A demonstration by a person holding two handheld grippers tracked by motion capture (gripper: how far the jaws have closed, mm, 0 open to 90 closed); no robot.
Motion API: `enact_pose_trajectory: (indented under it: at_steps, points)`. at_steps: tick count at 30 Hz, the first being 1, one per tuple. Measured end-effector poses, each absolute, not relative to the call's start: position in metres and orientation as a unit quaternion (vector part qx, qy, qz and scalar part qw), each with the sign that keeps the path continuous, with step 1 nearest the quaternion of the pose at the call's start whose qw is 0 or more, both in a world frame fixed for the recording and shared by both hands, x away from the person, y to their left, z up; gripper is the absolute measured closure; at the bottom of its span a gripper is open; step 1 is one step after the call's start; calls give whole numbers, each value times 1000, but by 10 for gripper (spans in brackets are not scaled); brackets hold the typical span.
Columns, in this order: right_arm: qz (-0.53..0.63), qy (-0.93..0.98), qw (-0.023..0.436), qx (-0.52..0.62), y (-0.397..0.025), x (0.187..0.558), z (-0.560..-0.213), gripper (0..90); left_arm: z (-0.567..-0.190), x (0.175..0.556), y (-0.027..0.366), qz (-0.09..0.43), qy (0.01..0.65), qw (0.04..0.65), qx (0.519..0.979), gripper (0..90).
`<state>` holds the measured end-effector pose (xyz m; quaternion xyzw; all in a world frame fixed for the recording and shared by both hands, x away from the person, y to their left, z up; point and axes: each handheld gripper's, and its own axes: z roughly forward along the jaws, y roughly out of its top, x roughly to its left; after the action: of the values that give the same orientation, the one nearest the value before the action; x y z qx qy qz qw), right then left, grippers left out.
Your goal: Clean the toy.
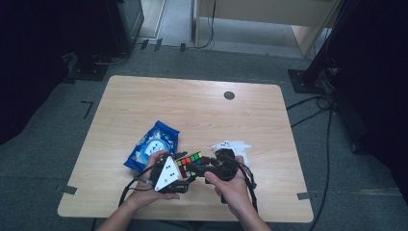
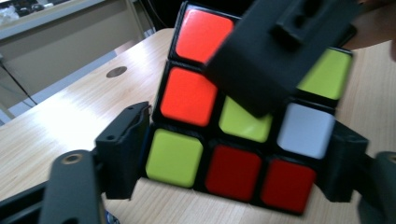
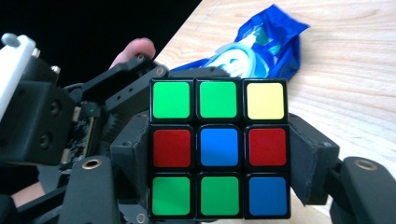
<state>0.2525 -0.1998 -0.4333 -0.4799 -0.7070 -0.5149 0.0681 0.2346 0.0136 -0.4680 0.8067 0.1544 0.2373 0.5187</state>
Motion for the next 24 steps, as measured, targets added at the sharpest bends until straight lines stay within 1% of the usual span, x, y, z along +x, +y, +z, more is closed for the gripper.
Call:
enact_pose_trajectory:
  at_steps: [4, 6, 12, 15, 18, 20, 21, 22, 24]
  points:
    - [-514, -702, 69, -489, -202, 253, -434, 340, -470, 233, 12, 241, 145, 512, 811, 280]
    - [-510, -704, 68, -490, -199, 254, -437, 339, -470, 231, 10, 249, 140, 509, 812, 337]
    - [-519, -705, 72, -478, -206, 257, -437, 334, -470, 234, 13, 245, 153, 502, 815, 338]
    - [-539, -691, 58, -478, -221, 258, -429, 367, -471, 239, 17, 239, 168, 501, 814, 338]
    - [-556, -672, 29, -488, -239, 260, -423, 363, -470, 243, 20, 231, 181, 505, 812, 338]
    - [-544, -677, -17, -497, -248, 263, -425, 367, -470, 243, 21, 229, 182, 505, 812, 338]
    - [-524, -687, -64, -500, -252, 266, -429, 371, -470, 243, 21, 229, 182, 505, 812, 338]
    - [-509, -694, -91, -501, -254, 268, -432, 371, -470, 243, 20, 228, 183, 505, 812, 338]
    - [-462, -712, -164, -503, -260, 276, -448, 370, -470, 243, 20, 227, 183, 504, 813, 338]
